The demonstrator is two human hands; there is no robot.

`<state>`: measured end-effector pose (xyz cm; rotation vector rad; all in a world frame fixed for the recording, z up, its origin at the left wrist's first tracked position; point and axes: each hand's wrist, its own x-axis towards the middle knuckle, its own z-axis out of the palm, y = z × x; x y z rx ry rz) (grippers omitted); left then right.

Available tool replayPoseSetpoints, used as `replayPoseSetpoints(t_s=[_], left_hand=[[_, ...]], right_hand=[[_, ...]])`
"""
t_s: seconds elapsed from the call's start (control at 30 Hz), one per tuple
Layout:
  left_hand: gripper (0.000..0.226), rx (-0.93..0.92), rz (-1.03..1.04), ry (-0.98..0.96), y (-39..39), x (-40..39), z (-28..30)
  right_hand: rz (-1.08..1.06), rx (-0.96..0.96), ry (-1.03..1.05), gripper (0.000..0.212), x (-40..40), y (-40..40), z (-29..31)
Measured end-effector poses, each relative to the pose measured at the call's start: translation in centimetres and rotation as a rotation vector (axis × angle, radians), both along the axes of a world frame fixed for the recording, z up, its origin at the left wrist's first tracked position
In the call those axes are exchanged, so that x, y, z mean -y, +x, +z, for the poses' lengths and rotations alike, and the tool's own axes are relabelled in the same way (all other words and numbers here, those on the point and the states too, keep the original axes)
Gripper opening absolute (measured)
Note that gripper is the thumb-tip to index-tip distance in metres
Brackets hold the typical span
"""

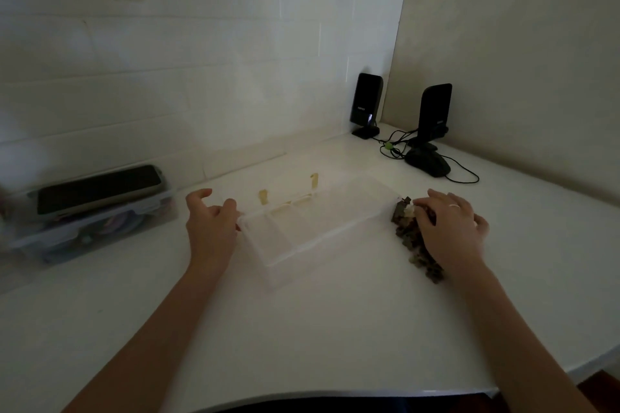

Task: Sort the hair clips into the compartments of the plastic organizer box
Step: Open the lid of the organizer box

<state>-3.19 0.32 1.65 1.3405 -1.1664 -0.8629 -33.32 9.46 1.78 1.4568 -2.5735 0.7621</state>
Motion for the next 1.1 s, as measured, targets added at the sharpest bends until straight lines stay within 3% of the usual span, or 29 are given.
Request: replayPoseSetpoints(t_s=[0.1, 0.17, 0.57, 0.73, 0.97, 1.1], left_hand=[[0.071, -0.135, -0.091, 0.115, 0.2, 0.6, -0.1], [0.079, -0.16, -0.154, 0.174, 0.3, 0.7, -0.1], [0.057, -0.197, -0.195, 0.06, -0.6, 0.2, 0.2], [0.062, -0.168, -0.211, -0.062, 0.0, 0.3, 0.2], [0.053, -0.192, -0.191, -0.08, 0.0, 0.2, 0.2], [0.048, -0.2, -0.172, -0.09, 0.2, 0.4, 0.1]], right_hand=[[0.011, 0.026, 0.033, 0.035, 0.0, 0.0, -0.3], [0.032, 0.026, 0.059, 0.036, -0.2, 0.1, -0.2], [0.216, 0.115, -0.278, 0.018, -0.9, 1.0, 0.4], [0.327, 0.413, -0.391, 0.022, -1.5, 1.8, 0.9], [0.346, 0.465, -0.219, 0.01, -1.3, 2.4, 0.6], [0.368, 0.183, -0.116, 0.013, -1.1, 2.3, 0.4]])
